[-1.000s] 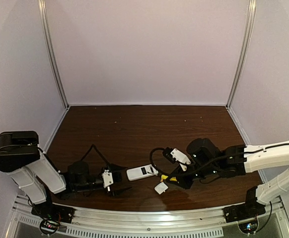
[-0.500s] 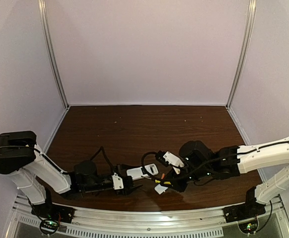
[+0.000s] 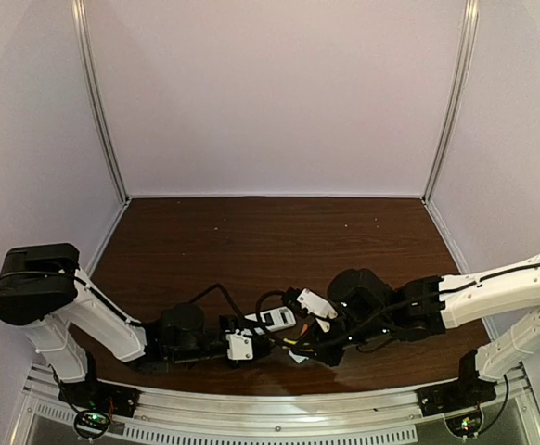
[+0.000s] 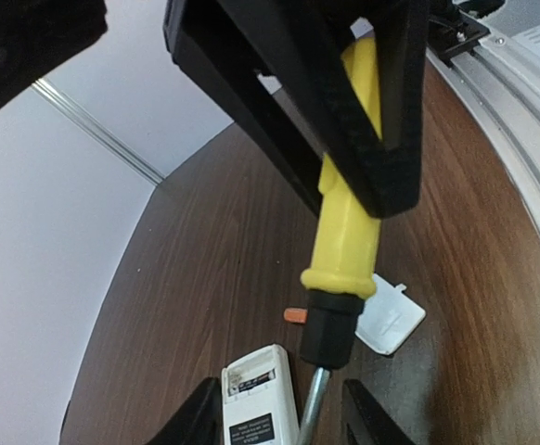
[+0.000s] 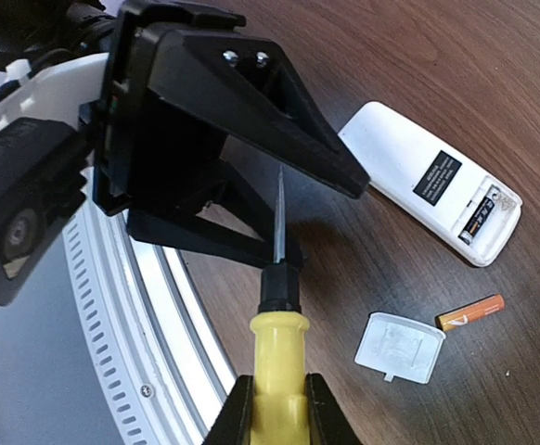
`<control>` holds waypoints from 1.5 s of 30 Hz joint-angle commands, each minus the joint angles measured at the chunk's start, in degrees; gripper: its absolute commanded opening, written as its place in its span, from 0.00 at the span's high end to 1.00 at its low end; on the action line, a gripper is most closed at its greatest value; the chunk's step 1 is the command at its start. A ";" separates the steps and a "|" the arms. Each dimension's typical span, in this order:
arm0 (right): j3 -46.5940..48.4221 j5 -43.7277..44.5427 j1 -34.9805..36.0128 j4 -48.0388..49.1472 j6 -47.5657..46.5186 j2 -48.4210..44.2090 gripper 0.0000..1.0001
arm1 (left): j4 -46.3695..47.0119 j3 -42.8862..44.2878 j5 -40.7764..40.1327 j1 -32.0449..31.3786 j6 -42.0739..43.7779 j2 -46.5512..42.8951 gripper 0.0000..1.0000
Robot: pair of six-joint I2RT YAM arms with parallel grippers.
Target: Unload the batteries from the remote control
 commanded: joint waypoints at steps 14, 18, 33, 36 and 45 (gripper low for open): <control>0.04 3.01 1.94 4.87 1.94 -0.72 0.96 | -1.12 2.46 -5.64 -1.70 0.32 1.80 1.00; -3.36 3.39 1.97 11.34 3.98 -2.40 0.40 | -0.74 3.10 -6.29 -1.72 -2.72 1.11 1.00; -5.36 10.65 2.08 18.49 8.94 -4.00 0.32 | -2.14 4.61 -4.56 -1.72 -9.90 -2.18 1.00; -4.75 10.27 2.00 17.58 9.14 -3.30 0.40 | -2.25 4.45 -3.73 -1.72 -10.42 -3.05 1.00; -3.47 8.60 2.13 19.39 9.78 -0.71 0.52 | -3.31 4.95 -4.07 -1.71 -10.42 -3.17 1.00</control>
